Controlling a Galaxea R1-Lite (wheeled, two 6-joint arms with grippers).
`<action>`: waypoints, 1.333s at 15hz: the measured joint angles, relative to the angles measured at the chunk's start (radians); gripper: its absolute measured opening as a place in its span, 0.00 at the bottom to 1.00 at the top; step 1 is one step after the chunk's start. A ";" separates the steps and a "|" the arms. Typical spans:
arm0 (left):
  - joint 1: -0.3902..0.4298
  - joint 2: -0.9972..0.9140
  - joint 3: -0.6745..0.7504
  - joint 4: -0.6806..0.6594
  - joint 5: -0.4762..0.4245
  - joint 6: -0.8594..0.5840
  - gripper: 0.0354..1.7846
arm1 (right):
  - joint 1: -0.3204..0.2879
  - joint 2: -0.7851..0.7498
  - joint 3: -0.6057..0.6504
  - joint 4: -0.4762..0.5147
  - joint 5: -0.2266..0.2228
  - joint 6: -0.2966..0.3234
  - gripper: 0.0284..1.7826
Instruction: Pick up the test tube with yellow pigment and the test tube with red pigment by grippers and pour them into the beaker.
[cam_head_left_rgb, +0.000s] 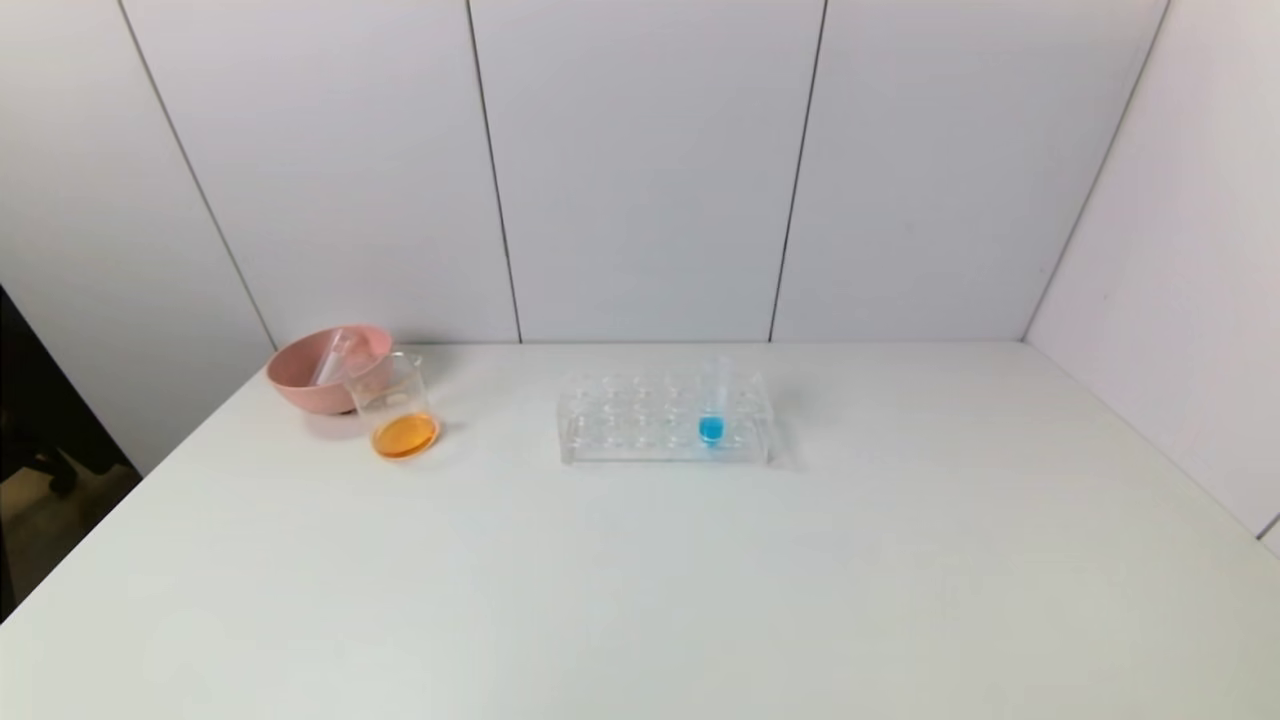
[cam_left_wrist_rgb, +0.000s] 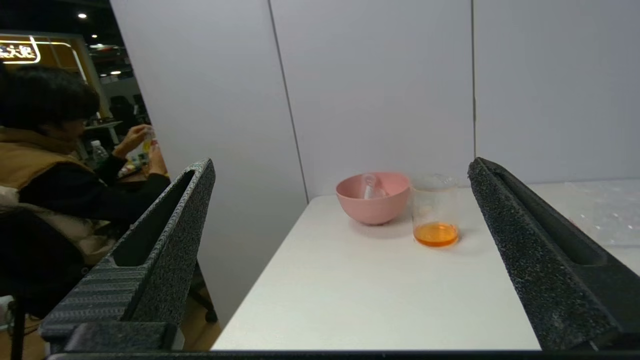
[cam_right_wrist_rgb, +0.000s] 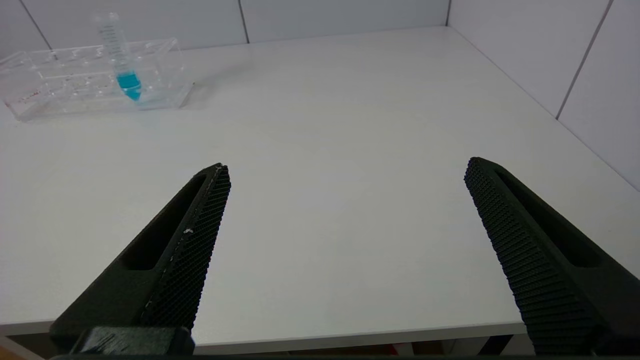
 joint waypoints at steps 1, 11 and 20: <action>0.001 -0.011 0.064 0.004 -0.031 -0.014 0.99 | 0.000 0.000 0.000 0.000 0.000 0.000 0.96; 0.000 -0.028 0.150 0.277 -0.158 -0.288 0.99 | 0.000 0.000 0.000 0.000 0.000 0.000 0.96; 0.003 -0.028 0.155 0.272 -0.143 -0.305 0.99 | 0.000 0.000 0.000 0.000 0.000 0.000 0.96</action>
